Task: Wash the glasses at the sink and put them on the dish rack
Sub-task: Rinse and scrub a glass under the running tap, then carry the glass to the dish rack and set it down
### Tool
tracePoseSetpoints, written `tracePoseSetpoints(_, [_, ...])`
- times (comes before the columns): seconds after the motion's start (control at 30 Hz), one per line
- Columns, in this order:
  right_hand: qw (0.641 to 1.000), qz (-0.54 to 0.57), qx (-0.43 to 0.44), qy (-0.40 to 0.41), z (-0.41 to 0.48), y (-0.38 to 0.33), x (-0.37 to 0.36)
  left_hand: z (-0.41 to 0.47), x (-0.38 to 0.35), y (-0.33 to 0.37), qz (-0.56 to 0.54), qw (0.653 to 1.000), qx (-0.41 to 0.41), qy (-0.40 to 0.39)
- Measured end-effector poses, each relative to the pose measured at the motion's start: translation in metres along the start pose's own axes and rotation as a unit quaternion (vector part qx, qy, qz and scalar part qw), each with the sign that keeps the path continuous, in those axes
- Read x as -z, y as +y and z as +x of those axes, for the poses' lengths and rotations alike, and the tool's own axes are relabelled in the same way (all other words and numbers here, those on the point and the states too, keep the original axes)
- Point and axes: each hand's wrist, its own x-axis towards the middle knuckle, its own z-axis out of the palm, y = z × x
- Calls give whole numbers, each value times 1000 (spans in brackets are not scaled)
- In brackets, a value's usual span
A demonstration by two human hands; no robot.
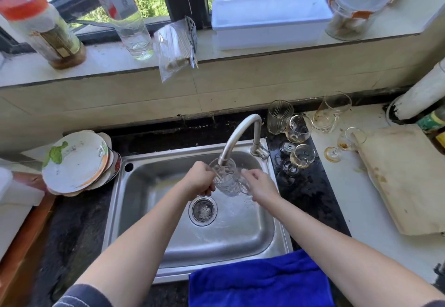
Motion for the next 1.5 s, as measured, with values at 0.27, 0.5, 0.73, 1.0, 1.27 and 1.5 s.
tracePoseSetpoints(0.27, [980, -75, 180, -34, 2, -7, -3, -3, 15, -14, -120, 987, 104, 3])
tracePoseSetpoints(0.5, [938, 285, -150, -128, 0, -26, -15, -6, 9, -13, -202, 979, -28, 22])
tracePoseSetpoints(0.73, [983, 146, -92, -58, -9, -28, 3, 12, -12, -20, -315, 946, 71, 13])
tracePoseSetpoints(1.0, [904, -308, 229, -190, -39, -23, 31, 27, -15, -28, -245, 945, 192, -99])
tracePoseSetpoints(1.27, [947, -250, 157, -129, -90, 12, -3, 8, -17, -48, -150, 974, 135, -103])
tracePoseSetpoints(1.5, [993, -42, 26, 104, -151, 72, -19, -15, -54, -55, 47, 991, -34, -124])
